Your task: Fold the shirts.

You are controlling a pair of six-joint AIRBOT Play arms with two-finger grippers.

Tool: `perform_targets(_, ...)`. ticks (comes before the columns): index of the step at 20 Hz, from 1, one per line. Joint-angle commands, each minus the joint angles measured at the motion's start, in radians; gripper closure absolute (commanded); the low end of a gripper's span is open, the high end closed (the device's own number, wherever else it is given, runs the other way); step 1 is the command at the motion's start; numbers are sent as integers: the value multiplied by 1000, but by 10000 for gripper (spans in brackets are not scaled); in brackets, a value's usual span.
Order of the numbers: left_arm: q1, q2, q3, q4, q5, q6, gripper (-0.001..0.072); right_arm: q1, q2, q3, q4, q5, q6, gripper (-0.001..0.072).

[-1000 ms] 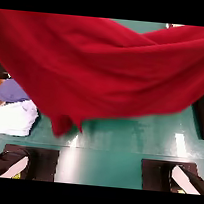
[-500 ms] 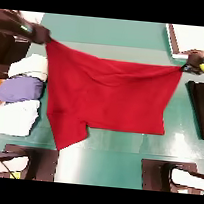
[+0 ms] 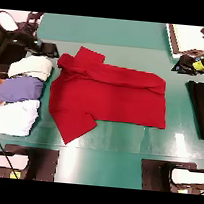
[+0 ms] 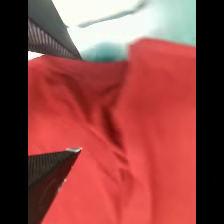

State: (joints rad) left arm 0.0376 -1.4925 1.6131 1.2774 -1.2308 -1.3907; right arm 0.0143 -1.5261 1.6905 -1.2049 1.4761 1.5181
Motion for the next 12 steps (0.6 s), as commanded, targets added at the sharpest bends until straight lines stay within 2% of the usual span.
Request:
perform_targets(1,86,111,-142,-19,-78,3,65,-14,115,-183,90,37,-56,337)
perform_targets(4,126,277,-452,-40,-52,4,65,-14,246,-413,195,-47,-72,337)
perform_targets(7,126,413,-731,-49,1,1,65,-2,335,-538,223,-98,-72,337)
perform_targets(12,125,461,-925,-90,72,-23,65,3,406,-576,230,-119,-72,337)
